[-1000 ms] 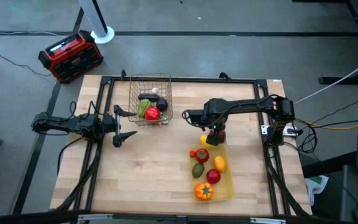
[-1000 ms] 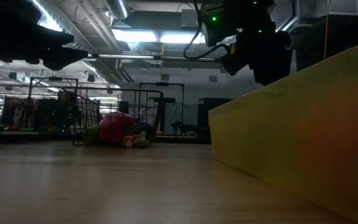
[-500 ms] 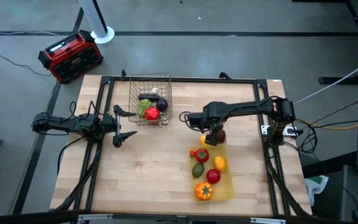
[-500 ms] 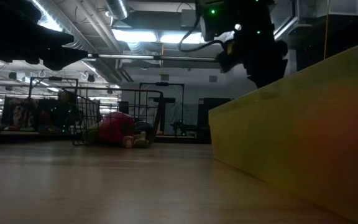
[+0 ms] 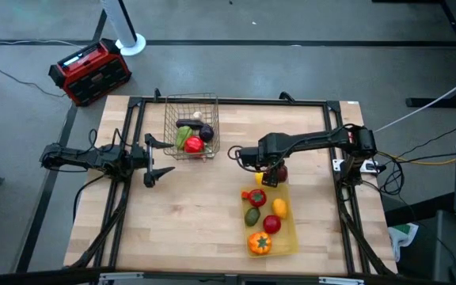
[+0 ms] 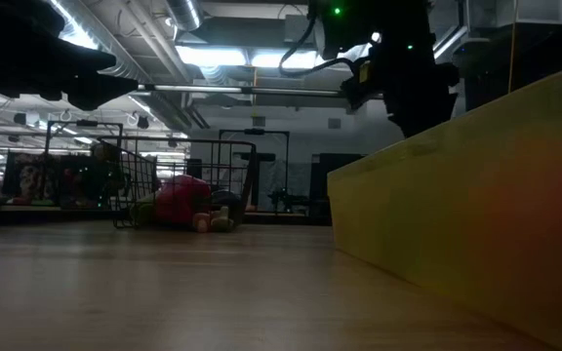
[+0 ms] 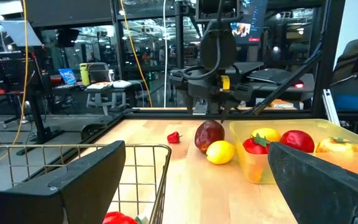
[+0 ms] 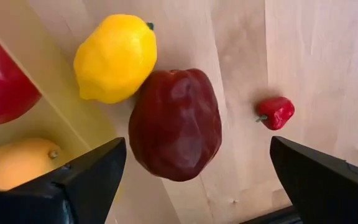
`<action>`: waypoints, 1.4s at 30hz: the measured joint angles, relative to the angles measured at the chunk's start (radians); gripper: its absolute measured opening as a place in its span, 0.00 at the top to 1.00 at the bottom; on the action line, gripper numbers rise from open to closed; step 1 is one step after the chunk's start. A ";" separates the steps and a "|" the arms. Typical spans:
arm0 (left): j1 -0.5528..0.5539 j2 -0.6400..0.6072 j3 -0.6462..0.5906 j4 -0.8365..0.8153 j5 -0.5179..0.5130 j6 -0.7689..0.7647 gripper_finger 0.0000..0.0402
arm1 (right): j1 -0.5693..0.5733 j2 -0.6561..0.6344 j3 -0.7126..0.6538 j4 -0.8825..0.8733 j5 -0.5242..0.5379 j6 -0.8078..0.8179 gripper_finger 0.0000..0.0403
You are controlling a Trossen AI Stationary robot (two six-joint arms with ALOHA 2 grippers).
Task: Sort produce into baskets
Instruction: Put the apple into the yellow bin
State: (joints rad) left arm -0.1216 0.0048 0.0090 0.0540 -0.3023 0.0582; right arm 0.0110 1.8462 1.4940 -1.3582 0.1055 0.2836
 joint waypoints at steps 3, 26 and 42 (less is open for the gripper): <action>0.000 0.000 0.000 0.000 0.000 0.000 0.02 | 0.001 0.007 0.000 -0.005 0.011 0.000 0.03; 0.000 0.000 0.000 0.000 0.000 0.000 0.02 | 0.001 0.050 -0.066 -0.016 -0.002 -0.028 0.03; 0.000 0.000 0.000 0.000 0.000 0.000 0.02 | 0.001 0.048 -0.256 0.150 -0.015 -0.030 0.03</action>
State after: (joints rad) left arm -0.1216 0.0051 0.0090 0.0540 -0.3023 0.0586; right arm 0.0124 1.8942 1.2381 -1.2082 0.0901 0.2535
